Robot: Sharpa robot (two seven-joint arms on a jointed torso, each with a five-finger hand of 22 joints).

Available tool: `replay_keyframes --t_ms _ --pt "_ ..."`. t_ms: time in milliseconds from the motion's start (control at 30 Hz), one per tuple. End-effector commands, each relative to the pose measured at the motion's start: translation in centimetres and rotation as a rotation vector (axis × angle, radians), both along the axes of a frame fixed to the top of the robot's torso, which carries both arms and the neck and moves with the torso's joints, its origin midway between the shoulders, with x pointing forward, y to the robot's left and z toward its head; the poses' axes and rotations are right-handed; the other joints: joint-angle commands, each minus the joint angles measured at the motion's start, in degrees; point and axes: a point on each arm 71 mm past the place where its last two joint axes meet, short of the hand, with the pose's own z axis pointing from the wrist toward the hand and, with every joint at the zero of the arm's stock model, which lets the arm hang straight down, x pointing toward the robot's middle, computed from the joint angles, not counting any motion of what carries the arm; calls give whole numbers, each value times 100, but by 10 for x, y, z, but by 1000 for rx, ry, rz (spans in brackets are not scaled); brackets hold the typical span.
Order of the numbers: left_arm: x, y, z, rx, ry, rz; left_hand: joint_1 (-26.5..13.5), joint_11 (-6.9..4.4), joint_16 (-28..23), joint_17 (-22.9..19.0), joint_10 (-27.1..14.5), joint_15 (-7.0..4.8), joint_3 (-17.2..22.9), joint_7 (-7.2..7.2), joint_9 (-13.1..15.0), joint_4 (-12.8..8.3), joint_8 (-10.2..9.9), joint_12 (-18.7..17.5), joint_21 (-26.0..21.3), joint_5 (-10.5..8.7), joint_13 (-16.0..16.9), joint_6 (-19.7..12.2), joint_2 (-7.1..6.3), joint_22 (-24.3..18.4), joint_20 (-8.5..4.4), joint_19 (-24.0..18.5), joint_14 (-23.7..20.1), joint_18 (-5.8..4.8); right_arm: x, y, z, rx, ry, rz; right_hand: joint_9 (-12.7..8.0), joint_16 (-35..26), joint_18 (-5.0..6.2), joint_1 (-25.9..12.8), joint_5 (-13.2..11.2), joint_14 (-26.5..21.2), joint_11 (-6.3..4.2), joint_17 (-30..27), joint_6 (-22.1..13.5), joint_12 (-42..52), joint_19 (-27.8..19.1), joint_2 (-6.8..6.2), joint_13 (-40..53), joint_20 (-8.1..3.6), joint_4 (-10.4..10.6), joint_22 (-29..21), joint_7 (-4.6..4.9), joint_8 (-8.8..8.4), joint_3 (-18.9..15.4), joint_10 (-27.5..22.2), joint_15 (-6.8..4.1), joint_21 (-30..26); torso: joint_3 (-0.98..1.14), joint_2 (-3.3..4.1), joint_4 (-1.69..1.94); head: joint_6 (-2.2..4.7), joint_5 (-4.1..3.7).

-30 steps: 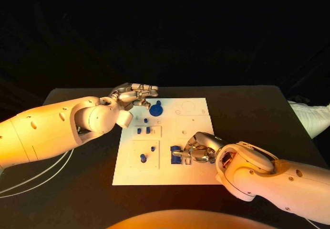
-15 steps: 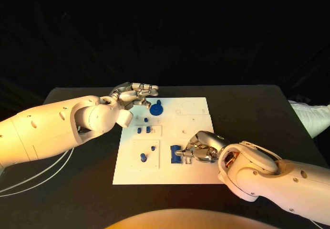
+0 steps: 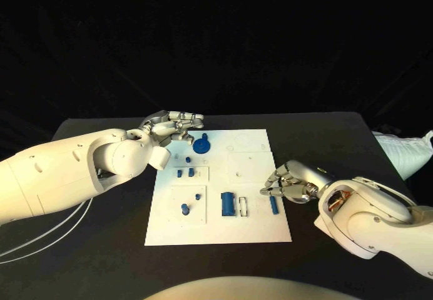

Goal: Assemble the parts on the task board

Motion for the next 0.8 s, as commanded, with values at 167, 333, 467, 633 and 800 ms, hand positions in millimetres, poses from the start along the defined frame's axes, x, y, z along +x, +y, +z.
replay_keyframes --t_ms 167,333,467,633,800 --pt "-1 -2 1 -8 -7 -17 -56 -8 -8 -5 -37 7 -37 14 -4 -13 31 25 -38 24 5 -44 -18 -7 19 -40 -45 109 -4 -14 -9 -159 14 35 -23 -69 -33 -8 -79 322 -12 8 167 -188 -34 -62 -136 32 8 -32 -15 -60 -41 -65 35 -47 4 -6 -19 21 -47" --pt "-1 -2 1 -9 -7 -18 -56 -8 -8 -5 -37 7 -37 14 -4 -13 31 25 -38 24 5 -44 -18 -7 19 -40 -45 109 -6 -15 -16 -237 9 35 -8 -87 -31 -108 -95 320 -39 -6 312 -332 -39 -115 -243 15 94 -42 -54 -61 -95 -89 13 -57 4 1 4 15 -77" --pt "-1 -2 1 -8 -6 -18 -56 -8 -8 -5 -37 7 -37 14 -4 -13 31 25 -38 24 5 -44 -18 -7 19 -40 -45 109 -7 -13 -22 -274 24 43 2 -94 -30 -160 -101 320 -50 -10 361 -388 -40 -123 -284 7 146 -46 -68 -64 -113 -95 4 -61 -1 2 11 11 -77" --pt "-1 -2 0 -8 -5 -17 -56 -8 -8 -5 -37 7 -37 14 -4 -13 31 25 -38 24 5 -44 -18 -7 19 -40 -45 109 -7 -11 -27 -295 34 50 7 -96 -30 -177 -83 321 -56 -11 384 -403 -40 -117 -293 2 172 -48 -76 -68 -114 -91 -1 -63 -3 5 6 0 -67" --pt "-1 -1 0 -8 -5 -16 -56 -8 -8 -5 -37 7 -37 14 -4 -13 31 25 -38 24 5 -44 -18 -7 19 -40 -45 109 -6 -11 -28 -319 21 54 7 -96 -30 -181 -81 321 -57 -10 386 -406 -40 -118 -294 1 176 -49 -77 -69 -116 -91 -2 -63 -3 4 -1 -15 -57"
